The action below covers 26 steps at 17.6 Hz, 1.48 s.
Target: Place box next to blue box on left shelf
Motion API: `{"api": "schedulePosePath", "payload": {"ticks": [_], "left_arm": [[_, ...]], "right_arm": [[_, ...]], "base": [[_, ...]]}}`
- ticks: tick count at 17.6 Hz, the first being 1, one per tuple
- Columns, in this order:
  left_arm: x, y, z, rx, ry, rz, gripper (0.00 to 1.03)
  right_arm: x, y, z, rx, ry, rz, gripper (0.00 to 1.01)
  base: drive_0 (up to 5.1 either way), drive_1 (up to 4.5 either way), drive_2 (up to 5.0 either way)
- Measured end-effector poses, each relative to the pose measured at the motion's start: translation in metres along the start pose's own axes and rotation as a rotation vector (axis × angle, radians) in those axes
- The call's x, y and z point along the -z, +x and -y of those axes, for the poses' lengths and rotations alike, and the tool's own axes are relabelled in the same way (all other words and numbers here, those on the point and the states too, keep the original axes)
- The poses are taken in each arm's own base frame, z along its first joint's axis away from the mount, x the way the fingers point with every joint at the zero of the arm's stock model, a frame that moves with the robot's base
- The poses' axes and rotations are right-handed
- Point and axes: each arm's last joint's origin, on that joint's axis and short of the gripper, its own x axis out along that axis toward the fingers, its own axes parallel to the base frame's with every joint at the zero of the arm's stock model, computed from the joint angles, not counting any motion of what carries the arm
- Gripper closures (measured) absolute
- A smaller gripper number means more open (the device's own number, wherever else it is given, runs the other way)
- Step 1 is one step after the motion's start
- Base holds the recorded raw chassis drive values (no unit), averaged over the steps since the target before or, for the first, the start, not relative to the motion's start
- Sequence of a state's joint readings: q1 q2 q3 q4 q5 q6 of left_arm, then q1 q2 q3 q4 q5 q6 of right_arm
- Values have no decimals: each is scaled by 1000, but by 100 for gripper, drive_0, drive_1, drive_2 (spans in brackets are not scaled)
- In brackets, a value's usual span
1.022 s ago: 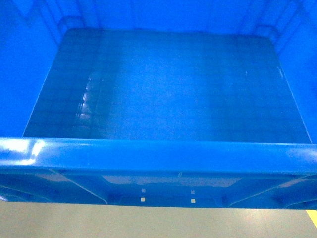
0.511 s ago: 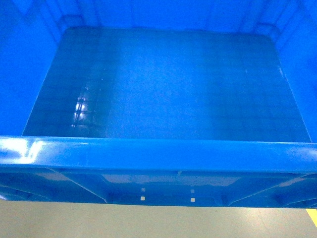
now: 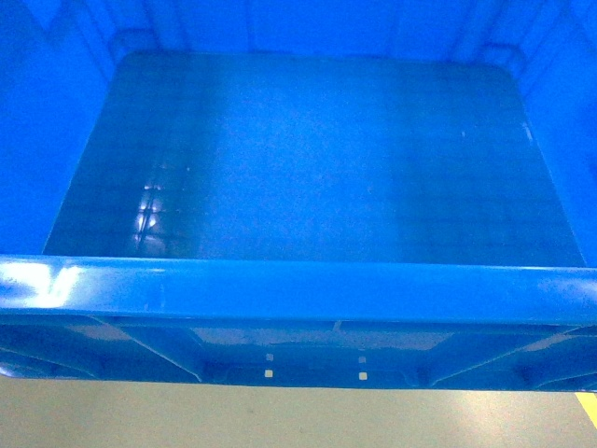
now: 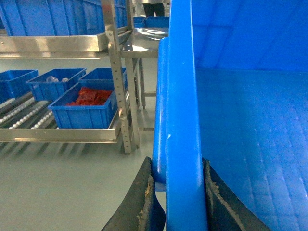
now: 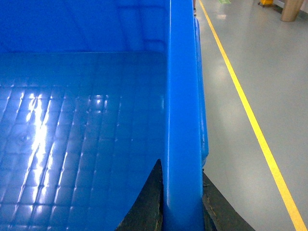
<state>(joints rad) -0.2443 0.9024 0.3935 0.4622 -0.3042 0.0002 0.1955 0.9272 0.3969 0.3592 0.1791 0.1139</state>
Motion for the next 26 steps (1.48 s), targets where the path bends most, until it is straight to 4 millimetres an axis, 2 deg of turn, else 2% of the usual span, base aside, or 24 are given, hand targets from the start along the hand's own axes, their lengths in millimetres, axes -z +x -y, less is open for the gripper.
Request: {"api": "schedulePosePath", "payload": {"ticks": [26], "left_arm": [[0, 0, 0, -1, 0, -1, 86]], "right_arm": [[0, 0, 0, 0, 0, 0, 92]], "base": [[1, 421, -419]]}}
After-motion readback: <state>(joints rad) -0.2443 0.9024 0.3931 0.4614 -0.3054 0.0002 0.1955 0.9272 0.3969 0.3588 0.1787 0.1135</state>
